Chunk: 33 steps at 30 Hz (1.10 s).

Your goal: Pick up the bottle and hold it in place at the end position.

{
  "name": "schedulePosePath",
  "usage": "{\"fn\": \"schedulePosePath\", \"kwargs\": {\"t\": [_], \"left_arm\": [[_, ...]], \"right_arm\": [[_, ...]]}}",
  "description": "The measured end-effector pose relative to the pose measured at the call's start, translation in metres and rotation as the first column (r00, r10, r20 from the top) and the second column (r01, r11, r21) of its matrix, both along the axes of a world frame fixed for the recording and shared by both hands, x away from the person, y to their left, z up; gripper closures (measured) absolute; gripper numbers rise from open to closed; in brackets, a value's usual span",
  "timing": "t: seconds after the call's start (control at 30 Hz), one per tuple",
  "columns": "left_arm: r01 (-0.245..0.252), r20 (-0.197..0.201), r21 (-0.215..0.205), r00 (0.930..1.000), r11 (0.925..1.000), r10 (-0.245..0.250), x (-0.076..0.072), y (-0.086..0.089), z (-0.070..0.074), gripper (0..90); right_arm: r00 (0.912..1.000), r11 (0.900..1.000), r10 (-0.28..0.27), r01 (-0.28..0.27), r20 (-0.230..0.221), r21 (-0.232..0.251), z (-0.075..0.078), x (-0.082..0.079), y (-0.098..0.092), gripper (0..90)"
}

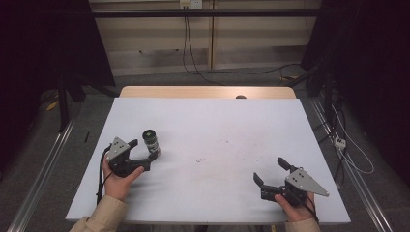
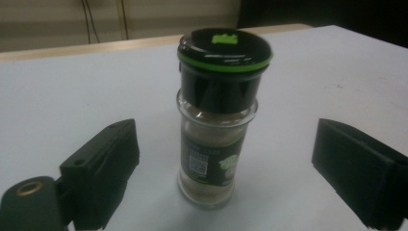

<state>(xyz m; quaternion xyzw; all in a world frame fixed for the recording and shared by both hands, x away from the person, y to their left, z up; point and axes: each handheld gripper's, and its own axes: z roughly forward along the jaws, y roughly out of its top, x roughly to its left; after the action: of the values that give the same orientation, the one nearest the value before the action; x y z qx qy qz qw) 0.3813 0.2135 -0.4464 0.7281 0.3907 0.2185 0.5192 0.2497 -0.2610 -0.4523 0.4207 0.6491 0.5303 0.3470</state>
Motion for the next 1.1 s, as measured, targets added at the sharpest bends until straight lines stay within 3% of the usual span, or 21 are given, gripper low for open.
{"fn": "schedulePosePath", "kwargs": {"t": [0.07,0.1,0.3,0.5,0.8,1.1], "left_arm": [[-0.003,-0.004,-0.004,1.0,1.0,0.003,0.001,-0.001,-0.001,9.9],[-0.007,0.004,0.021,1.0,0.9998,0.007,0.004,-0.003,-0.002,12.2],[-0.014,0.001,0.021,0.9999,0.9997,0.014,0.009,-0.005,0.0,14.9],[-0.019,-0.04,0.04,0.999,0.999,0.02,0.016,-0.009,-0.004,22.4],[-0.024,-0.03,0.057,0.9992,0.9981,0.026,0.024,-0.014,-0.008,32.7],[-0.019,-0.038,0.029,0.9991,0.9994,0.02,0.029,-0.017,-0.01,39.7]], "right_arm": [[1.0,1.0,0.001,-0.001,0.0,0.0,0.0,0.0,0.0,2.8],[1.0,1.0,0.004,-0.004,0.001,-0.002,0.0,0.0,0.0,2.8],[0.9999,1.0,0.01,-0.01,0.004,-0.001,0.0,0.001,0.001,2.8],[0.9999,1.0,0.01,-0.01,0.001,-0.004,0.0,0.001,0.0,3.0],[1.0,1.0,0.008,-0.008,0.004,-0.002,0.001,0.001,-0.001,3.0],[0.9999,1.0,0.01,-0.01,0.004,-0.004,0.0,0.002,-0.001,3.0]]}}
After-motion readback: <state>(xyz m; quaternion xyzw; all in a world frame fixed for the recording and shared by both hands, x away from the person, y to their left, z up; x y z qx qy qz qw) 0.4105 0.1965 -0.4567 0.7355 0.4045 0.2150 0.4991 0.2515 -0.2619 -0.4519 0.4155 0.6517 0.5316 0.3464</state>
